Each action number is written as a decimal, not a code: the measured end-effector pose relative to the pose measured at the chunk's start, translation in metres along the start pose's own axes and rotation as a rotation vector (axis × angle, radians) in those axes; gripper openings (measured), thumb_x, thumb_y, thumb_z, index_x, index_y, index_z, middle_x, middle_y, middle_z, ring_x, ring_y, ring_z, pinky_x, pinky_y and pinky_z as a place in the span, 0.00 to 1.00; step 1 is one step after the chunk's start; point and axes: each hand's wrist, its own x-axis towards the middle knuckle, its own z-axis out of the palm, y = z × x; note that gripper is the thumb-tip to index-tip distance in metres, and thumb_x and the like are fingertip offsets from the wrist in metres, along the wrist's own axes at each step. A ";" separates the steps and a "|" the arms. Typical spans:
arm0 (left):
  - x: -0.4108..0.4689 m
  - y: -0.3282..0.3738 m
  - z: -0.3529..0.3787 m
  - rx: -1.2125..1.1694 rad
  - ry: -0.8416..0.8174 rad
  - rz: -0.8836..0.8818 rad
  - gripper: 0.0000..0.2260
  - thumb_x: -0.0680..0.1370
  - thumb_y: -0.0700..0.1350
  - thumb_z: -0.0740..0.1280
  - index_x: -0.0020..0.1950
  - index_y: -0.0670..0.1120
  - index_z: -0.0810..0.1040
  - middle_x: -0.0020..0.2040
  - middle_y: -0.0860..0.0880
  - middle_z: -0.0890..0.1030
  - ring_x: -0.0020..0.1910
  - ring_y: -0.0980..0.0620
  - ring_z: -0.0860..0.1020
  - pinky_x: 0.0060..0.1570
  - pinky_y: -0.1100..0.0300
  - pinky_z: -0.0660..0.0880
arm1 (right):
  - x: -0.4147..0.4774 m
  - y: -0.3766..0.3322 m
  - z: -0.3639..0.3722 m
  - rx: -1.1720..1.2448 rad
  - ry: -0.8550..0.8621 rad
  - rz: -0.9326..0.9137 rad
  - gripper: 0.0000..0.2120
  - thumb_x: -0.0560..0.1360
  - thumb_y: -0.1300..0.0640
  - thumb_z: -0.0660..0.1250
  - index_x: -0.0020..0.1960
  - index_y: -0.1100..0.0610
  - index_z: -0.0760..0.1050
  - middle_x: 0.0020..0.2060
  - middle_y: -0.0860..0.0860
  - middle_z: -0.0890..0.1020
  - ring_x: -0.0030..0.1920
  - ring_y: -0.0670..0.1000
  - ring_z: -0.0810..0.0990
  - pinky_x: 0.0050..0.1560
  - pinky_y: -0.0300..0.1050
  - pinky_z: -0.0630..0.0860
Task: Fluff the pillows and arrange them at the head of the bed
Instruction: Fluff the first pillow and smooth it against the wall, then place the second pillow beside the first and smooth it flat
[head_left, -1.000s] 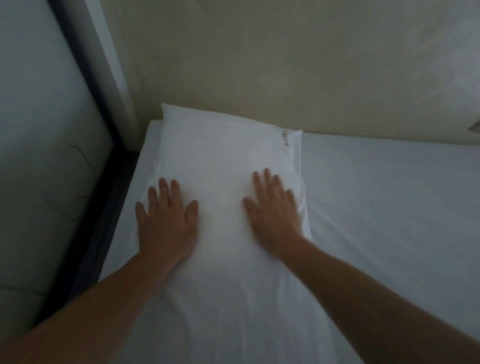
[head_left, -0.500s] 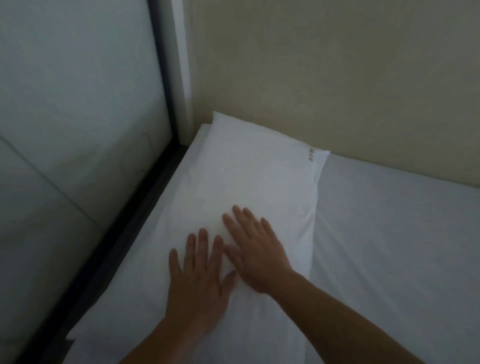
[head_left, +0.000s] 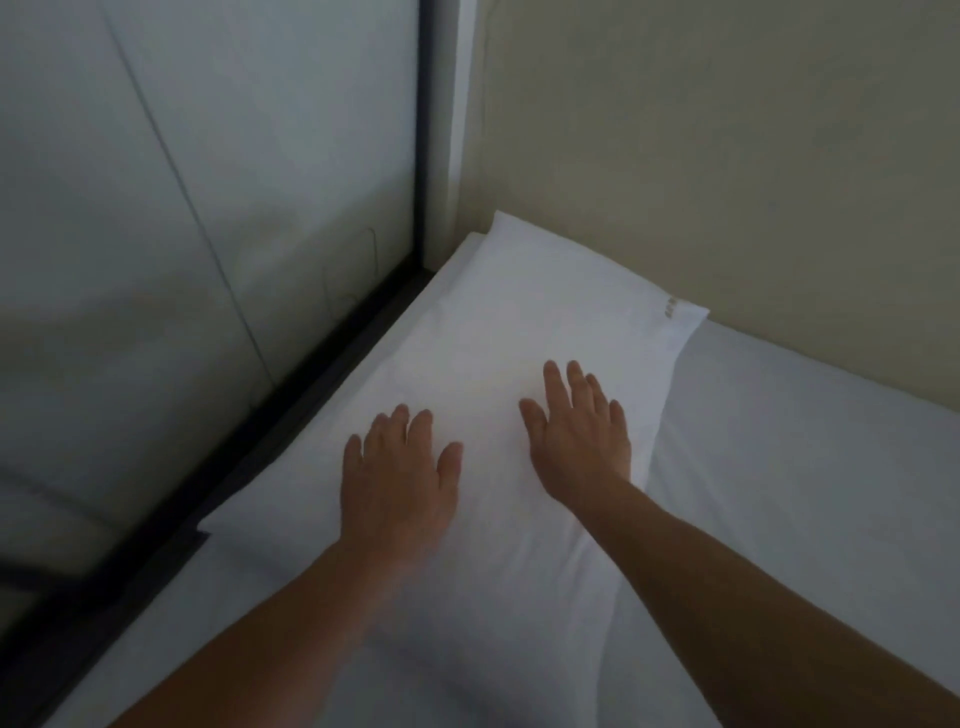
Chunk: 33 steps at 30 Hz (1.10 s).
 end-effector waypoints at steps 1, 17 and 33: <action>-0.006 -0.001 -0.005 -0.061 0.024 0.003 0.22 0.79 0.55 0.55 0.70 0.47 0.65 0.69 0.43 0.71 0.66 0.44 0.70 0.65 0.47 0.66 | -0.002 -0.006 -0.004 0.009 0.005 -0.014 0.29 0.79 0.39 0.41 0.76 0.50 0.46 0.77 0.54 0.51 0.75 0.56 0.50 0.73 0.57 0.49; -0.172 -0.017 -0.086 -0.543 0.042 -0.091 0.23 0.78 0.50 0.62 0.72 0.51 0.61 0.69 0.48 0.67 0.59 0.48 0.73 0.57 0.52 0.74 | -0.127 -0.082 -0.070 0.057 0.055 -0.224 0.28 0.79 0.39 0.46 0.75 0.50 0.52 0.74 0.55 0.60 0.72 0.58 0.61 0.69 0.58 0.61; -0.469 0.190 -0.062 -0.457 0.035 -0.018 0.21 0.77 0.51 0.63 0.69 0.52 0.65 0.68 0.47 0.68 0.59 0.48 0.74 0.61 0.51 0.71 | -0.357 0.088 -0.146 0.140 0.017 -0.219 0.23 0.77 0.41 0.49 0.67 0.51 0.63 0.62 0.57 0.70 0.59 0.59 0.70 0.50 0.54 0.63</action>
